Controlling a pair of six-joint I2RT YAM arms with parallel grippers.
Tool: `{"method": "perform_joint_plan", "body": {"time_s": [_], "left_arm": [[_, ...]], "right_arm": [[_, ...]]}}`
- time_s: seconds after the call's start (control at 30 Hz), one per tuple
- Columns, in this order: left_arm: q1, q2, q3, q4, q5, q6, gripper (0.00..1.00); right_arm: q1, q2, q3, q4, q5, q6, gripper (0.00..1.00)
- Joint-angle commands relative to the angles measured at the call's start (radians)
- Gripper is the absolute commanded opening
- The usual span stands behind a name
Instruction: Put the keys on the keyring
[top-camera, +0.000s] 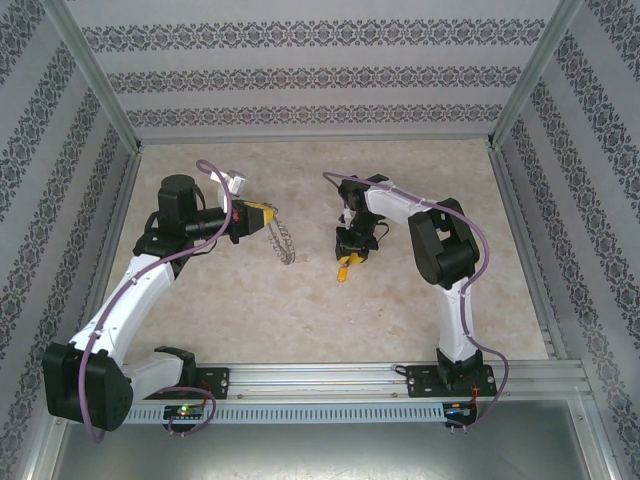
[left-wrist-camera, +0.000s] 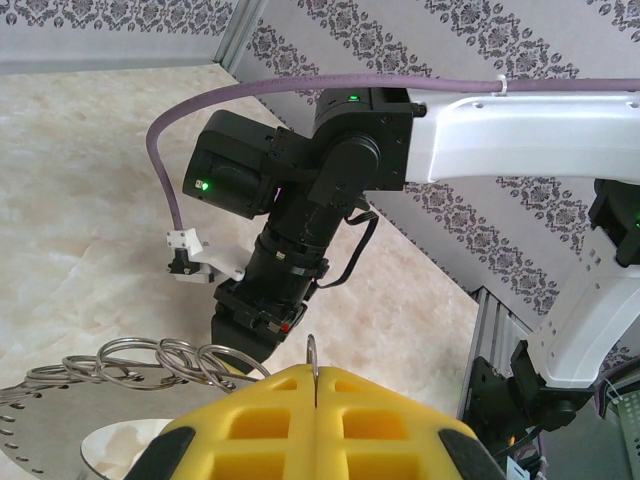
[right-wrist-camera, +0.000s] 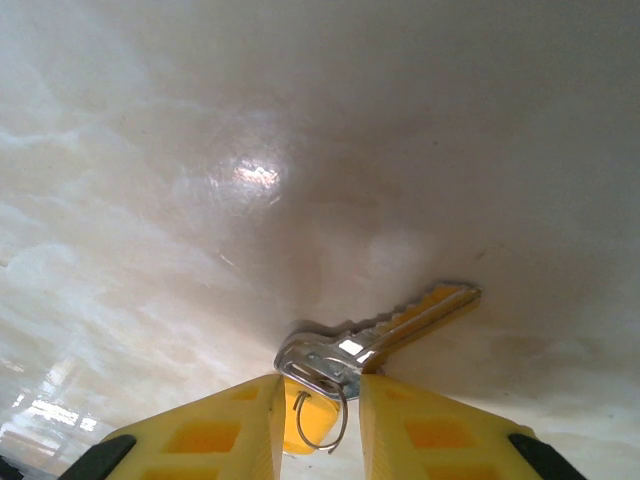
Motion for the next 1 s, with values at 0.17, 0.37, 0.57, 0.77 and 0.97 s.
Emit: {"method": "perform_joint_plan", "body": {"time_s": [0.17, 0.37, 0.57, 0.77, 0.97], "left_arm": [[-0.013, -0.028, -0.007, 0.031, 0.023, 0.029, 0.0], [-0.012, -0.028, -0.007, 0.039, 0.024, 0.03, 0.0], [-0.013, -0.024, -0.009, 0.053, 0.033, 0.03, 0.0], [-0.014, -0.025, -0.027, 0.094, 0.069, 0.01, 0.0], [-0.054, -0.015, -0.032, 0.106, 0.119, 0.014, 0.0]], "right_arm": [[0.012, -0.041, -0.026, -0.01, 0.001, 0.025, 0.28], [0.012, -0.054, -0.028, -0.013, -0.005, 0.036, 0.29], [0.012, -0.068, -0.044, -0.022, 0.0, 0.041, 0.32], [0.012, -0.089, -0.067, -0.022, 0.004, 0.049, 0.36], [0.013, -0.101, -0.089, -0.006, -0.005, 0.062, 0.37]]}}
